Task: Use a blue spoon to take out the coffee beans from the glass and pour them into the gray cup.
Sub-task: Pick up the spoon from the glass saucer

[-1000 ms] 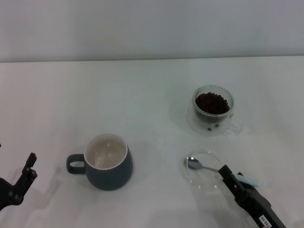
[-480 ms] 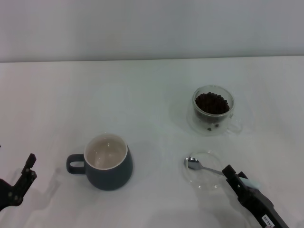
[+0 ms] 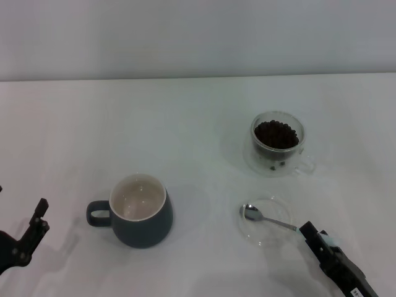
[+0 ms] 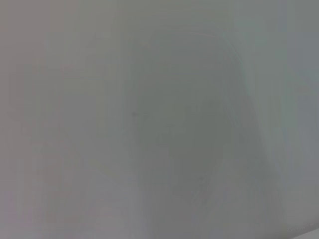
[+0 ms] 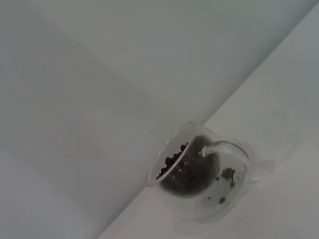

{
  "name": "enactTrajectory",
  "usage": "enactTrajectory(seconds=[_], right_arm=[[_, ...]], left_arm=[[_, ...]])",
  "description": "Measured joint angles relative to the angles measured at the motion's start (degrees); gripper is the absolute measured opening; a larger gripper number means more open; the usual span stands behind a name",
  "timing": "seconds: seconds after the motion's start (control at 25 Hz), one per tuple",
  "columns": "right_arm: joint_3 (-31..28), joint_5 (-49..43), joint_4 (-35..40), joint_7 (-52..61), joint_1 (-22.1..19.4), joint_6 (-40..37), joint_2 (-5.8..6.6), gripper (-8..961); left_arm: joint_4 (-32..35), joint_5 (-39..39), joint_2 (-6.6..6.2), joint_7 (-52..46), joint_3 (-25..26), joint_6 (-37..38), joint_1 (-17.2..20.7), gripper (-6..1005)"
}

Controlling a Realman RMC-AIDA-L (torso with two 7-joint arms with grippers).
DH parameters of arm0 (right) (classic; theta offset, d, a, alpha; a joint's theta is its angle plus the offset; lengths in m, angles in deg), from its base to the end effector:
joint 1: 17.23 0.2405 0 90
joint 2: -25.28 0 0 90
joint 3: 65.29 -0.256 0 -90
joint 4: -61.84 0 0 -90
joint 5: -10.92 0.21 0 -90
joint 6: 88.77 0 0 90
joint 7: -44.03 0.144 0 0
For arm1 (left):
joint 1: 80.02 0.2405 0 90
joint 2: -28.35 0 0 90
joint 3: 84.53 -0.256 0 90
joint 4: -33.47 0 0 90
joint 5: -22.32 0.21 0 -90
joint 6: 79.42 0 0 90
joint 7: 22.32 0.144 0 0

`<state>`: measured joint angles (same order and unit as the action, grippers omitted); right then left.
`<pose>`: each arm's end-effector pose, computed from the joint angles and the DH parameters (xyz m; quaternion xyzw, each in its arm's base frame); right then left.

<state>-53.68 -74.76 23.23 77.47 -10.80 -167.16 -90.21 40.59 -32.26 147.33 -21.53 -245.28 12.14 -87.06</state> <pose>0.3197 0.1462 -0.1030 -0.5556 0.5948 0.4392 0.3802 -0.3423 0.1898 -0.0332 -0.7634 -0.1085 -0.2983 0.5625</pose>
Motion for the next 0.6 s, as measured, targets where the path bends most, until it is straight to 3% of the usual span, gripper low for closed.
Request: enactTrajectory(seconds=[0.6], right_arm=[[2.34, -0.51, 2.21, 3.88, 0.6, 0.11, 0.09, 473]], left_arm=[[0.09, 0.0, 0.12, 0.0, -0.01, -0.3, -0.43, 761]])
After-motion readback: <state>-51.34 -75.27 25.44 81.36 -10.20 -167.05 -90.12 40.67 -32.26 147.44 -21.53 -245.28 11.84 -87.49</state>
